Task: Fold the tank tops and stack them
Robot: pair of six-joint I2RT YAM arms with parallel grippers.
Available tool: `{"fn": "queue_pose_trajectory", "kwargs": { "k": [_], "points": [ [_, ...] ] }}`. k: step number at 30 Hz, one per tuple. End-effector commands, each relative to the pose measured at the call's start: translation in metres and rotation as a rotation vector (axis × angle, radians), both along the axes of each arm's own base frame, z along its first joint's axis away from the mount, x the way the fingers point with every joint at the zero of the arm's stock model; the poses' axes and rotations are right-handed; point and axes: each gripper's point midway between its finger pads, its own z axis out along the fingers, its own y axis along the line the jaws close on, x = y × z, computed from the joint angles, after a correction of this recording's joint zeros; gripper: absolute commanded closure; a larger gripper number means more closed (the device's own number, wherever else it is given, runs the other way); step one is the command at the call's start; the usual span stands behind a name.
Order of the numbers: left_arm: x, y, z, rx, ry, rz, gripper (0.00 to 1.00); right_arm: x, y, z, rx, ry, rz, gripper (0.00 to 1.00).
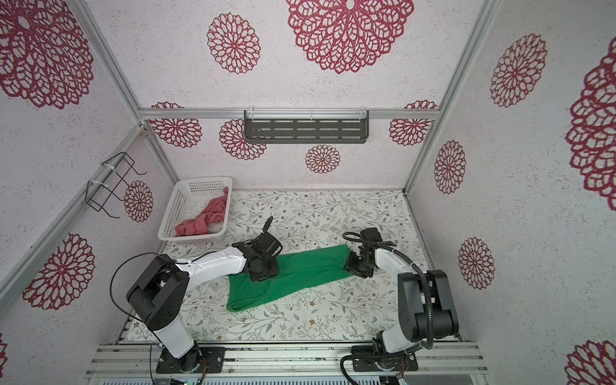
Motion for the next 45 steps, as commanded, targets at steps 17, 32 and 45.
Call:
{"fn": "queue_pose_trajectory", "kwargs": {
  "k": [17, 32, 45],
  "points": [
    [0.009, 0.003, 0.02, 0.029, -0.045, -0.007, 1.0, 0.035, 0.0, 0.039, -0.007, -0.091, -0.022, 1.0],
    [0.006, 0.016, 0.013, 0.048, -0.031, 0.031, 0.63, 0.051, 0.002, 0.06, -0.011, -0.128, 0.007, 1.0],
    [0.017, 0.01, 0.012, 0.055, -0.04, 0.022, 0.99, 0.058, 0.003, 0.064, -0.007, -0.145, 0.014, 1.0]
  ]
}}
